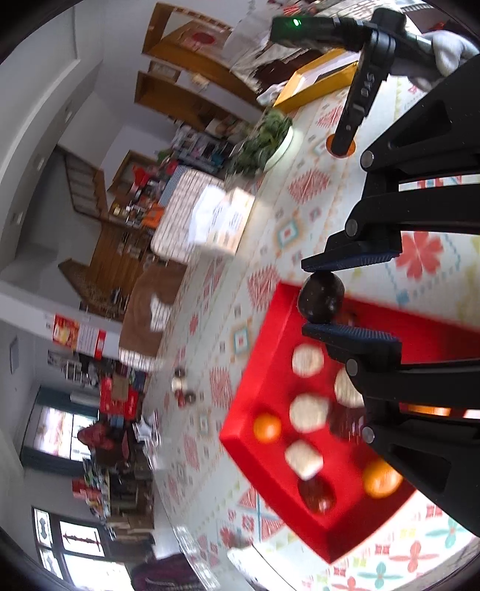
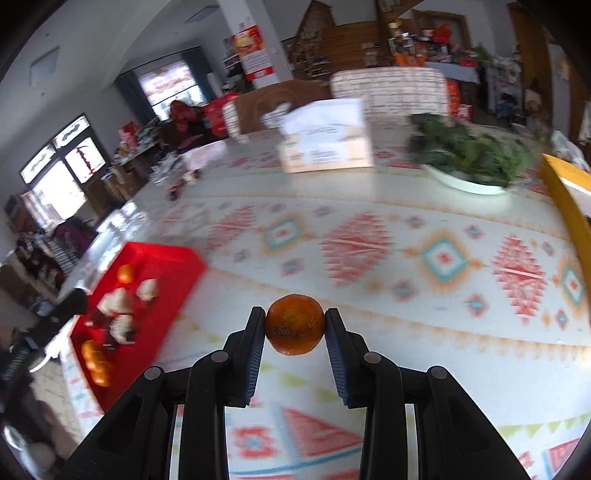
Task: Organize fruits
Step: 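Carry the plum and orange over the red tray with both tools, then open both tools to drop the plum and orange into the tray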
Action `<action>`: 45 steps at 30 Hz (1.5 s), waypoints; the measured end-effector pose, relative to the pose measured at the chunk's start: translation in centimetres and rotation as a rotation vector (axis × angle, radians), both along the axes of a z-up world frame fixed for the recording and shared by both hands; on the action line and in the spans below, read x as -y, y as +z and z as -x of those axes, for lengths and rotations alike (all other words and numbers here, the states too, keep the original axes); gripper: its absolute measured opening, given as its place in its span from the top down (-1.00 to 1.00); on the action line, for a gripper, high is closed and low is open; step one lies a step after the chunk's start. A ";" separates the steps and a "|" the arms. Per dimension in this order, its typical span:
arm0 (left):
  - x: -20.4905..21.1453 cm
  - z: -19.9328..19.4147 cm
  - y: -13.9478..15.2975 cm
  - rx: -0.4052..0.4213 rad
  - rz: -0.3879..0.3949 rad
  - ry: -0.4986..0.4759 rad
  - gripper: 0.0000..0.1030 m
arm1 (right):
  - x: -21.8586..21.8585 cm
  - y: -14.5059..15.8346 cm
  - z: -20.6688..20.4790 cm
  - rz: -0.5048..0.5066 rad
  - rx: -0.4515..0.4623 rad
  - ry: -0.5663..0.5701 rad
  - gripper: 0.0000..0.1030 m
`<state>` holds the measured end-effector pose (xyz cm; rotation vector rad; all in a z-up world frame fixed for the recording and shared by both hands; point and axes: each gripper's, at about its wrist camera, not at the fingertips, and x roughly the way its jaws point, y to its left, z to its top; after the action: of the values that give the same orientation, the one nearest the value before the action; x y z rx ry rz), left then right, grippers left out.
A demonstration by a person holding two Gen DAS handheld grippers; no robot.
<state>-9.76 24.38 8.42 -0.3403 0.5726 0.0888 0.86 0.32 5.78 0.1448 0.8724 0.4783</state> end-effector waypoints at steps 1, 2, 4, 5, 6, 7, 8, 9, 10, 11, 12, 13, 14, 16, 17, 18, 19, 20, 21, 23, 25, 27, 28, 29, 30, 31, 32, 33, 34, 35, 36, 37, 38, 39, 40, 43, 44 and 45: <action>-0.7 0.3 -0.2 -0.003 0.003 0.015 0.50 | -1.2 0.3 0.1 -0.009 -0.005 0.024 0.28; -1.5 0.6 -0.4 -0.006 0.006 0.031 0.50 | -2.1 0.5 0.3 -0.015 -0.008 0.044 0.28; -2.7 0.8 -0.7 -0.011 0.013 0.052 0.50 | -4.6 0.9 0.6 -0.025 -0.011 0.090 0.28; -3.6 1.0 -1.0 -0.017 0.018 0.068 0.50 | -5.6 1.1 0.9 -0.027 -0.011 0.110 0.28; -4.1 1.2 -1.1 -0.020 0.020 0.076 0.50 | -6.9 1.2 1.1 -0.028 -0.011 0.132 0.28; -4.8 1.4 -1.3 -0.024 0.023 0.088 0.50 | -8.3 1.3 1.3 -0.026 -0.010 0.156 0.28; -5.3 1.5 -1.5 -0.028 0.026 0.097 0.50 | -9.3 1.3 1.4 -0.022 -0.009 0.173 0.28; -5.7 1.6 -1.7 -0.031 0.030 0.106 0.50 | -10.5 1.2 1.6 -0.019 -0.010 0.191 0.28; -6.2 1.7 -1.9 -0.035 0.035 0.115 0.50 | -11.8 1.1 1.6 -0.015 -0.013 0.209 0.28; -6.7 1.8 -2.2 -0.041 0.041 0.123 0.50 | -12.7 0.9 1.7 -0.010 -0.017 0.223 0.28; -7.1 1.9 -2.5 -0.048 0.048 0.129 0.50 | -13.7 0.6 1.7 -0.004 -0.021 0.236 0.28; -7.4 1.9 -2.6 -0.054 0.053 0.131 0.50 | -14.6 0.3 1.7 0.004 -0.026 0.247 0.28; -7.6 1.9 -2.9 -0.060 0.059 0.132 0.50 | -15.3 0.0 1.7 0.011 -0.031 0.256 0.28; -8.0 1.9 -3.3 -0.072 0.064 0.129 0.50 | -16.7 -0.6 1.6 0.023 -0.044 0.270 0.28; -8.1 1.9 -3.5 -0.077 0.066 0.128 0.50 | -17.2 -0.8 1.5 0.028 -0.048 0.273 0.28; -8.2 1.9 -3.7 -0.081 0.068 0.126 0.49 | -17.7 -1.0 1.3 0.033 -0.049 0.275 0.28; -8.4 1.8 -3.8 -0.086 0.071 0.125 0.48 | -18.2 -1.1 1.2 0.041 -0.048 0.276 0.28; -8.5 1.8 -4.0 -0.091 0.077 0.126 0.48 | -18.5 -1.2 1.0 0.049 -0.045 0.276 0.28; -8.6 1.7 -4.1 -0.095 0.080 0.125 0.46 | -19.1 -1.4 0.7 0.059 -0.041 0.274 0.28; -8.8 1.7 -4.3 -0.103 0.086 0.118 0.38 | -19.6 -1.5 0.4 0.069 -0.041 0.272 0.28; -8.9 1.7 -4.3 -0.099 0.083 0.117 0.10 | -20.1 -1.8 0.0 0.071 -0.044 0.267 0.28; -8.9 2.0 -4.0 -0.089 0.072 0.122 0.00 | -20.2 -1.9 -0.4 0.073 -0.046 0.259 0.28; -8.9 2.0 -3.9 -0.086 0.067 0.123 -0.07 | -20.3 -1.9 -0.6 0.075 -0.044 0.254 0.28; -8.9 2.1 -3.7 -0.084 0.061 0.123 -0.11 | -20.3 -1.9 -0.7 0.077 -0.037 0.248 0.24; -9.0 2.1 -3.6 -0.081 0.057 0.125 -0.20 | -20.2 -1.7 -0.7 0.082 -0.026 0.238 0.15; -8.9 2.2 -3.5 -0.079 0.052 0.128 -0.27 | -20.0 -1.5 -0.8 0.085 -0.014 0.229 0.09; -8.9 2.3 -3.2 -0.077 0.043 0.133 -0.29 | -19.9 -1.3 -0.8 0.083 -0.007 0.223 0.01; -8.7 2.4 -3.1 -0.074 0.034 0.139 -0.32 | -19.6 -1.0 -0.8 0.079 0.001 0.216 -0.02; -8.6 2.5 -3.0 -0.073 0.024 0.144 -0.34 | -19.3 -0.7 -0.6 0.079 0.011 0.210 -0.03; -8.3 2.5 -2.7 -0.072 0.001 0.152 -0.35 | -19.1 -0.4 -0.5 0.084 0.022 0.205 -0.04; -8.1 2.6 -2.5 -0.070 -0.017 0.157 -0.37 | -18.9 -0.1 -0.4 0.090 0.035 0.199 -0.05; -7.8 2.7 -2.3 -0.068 -0.031 0.161 -0.42 | -18.7 0.1 -0.2 0.095 0.048 0.194 -0.07; -7.5 2.8 -2.1 -0.064 -0.046 0.165 -0.44 | -18.4 0.3 0.0 0.096 0.056 0.190 -0.12; -7.4 2.8 -2.0 -0.061 -0.059 0.170 -0.48 | -18.2 0.5 0.1 0.095 0.061 0.187 -0.15; -7.1 3.0 -1.7 -0.057 -0.076 0.176 -0.50 | -17.8 0.8 0.4 0.093 0.067 0.183 -0.16; -6.2 3.2 -1.1 -0.050 -0.127 0.190 -0.59 | -17.0 1.1 1.1 0.099 0.083 0.177 -0.17; -5.9 3.3 -0.9 -0.046 -0.140 0.192 -0.61 | -16.7 1.2 1.4 0.102 0.088 0.176 -0.18; -5.6 3.4 -0.7 -0.043 -0.151 0.193 -0.65 | -16.4 1.2 1.7 0.104 0.094 0.173 -0.19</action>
<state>-13.17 29.98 7.72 -0.2460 0.5709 0.3242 -0.85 16.73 7.02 -0.0491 0.8190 0.5953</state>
